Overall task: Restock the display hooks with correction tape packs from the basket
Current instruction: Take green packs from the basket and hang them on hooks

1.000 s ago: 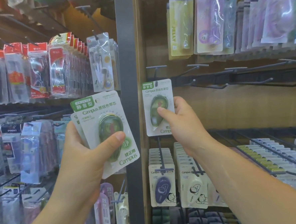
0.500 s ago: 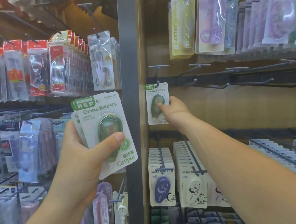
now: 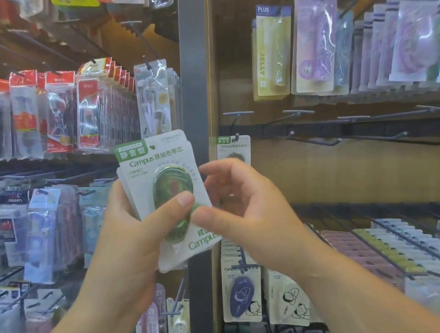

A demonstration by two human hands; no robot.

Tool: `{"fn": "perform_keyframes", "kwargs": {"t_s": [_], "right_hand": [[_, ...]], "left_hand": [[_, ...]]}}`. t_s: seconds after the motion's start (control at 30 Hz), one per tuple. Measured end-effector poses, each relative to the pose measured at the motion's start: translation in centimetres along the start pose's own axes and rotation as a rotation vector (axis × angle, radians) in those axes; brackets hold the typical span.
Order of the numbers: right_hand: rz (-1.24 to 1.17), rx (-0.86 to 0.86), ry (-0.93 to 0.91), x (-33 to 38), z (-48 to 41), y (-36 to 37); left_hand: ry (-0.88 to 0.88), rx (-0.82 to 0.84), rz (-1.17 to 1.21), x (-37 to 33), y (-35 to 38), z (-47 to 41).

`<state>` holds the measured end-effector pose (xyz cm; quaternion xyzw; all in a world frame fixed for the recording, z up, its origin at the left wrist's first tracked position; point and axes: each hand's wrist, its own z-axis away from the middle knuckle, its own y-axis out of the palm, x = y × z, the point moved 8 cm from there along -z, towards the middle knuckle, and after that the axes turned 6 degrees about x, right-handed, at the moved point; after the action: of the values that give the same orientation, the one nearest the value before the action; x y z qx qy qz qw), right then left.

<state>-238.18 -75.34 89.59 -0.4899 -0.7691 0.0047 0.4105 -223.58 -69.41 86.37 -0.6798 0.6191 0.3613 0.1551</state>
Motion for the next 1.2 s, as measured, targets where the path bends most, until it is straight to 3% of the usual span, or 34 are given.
{"fn": "perform_keyframes", "kwargs": {"t_s": [0.43, 0.63, 0.83, 1.03, 1.2], "right_hand": [[-0.067, -0.033, 0.078, -1.8, 0.4, 0.2], [-0.229, -0.069, 0.108, -2.7, 0.8, -0.5], [-0.35, -0.105, 0.143, -2.9, 1.0, -1.3], [-0.184, -0.268, 0.235, -4.4, 0.6, -6.1], [-0.072, -0.265, 0.273, -5.4, -0.2, -6.8]], "left_hand": [[-0.108, 0.015, 0.13, 1.1, 0.8, 0.1], [-0.088, 0.035, -0.042, 0.8, 0.8, 0.5], [-0.064, 0.0, -0.047, 0.9, 0.3, 0.8], [-0.069, -0.142, -0.081, 0.7, -1.7, 0.8], [-0.087, -0.133, -0.106, 0.8, -1.4, 1.0]]}}
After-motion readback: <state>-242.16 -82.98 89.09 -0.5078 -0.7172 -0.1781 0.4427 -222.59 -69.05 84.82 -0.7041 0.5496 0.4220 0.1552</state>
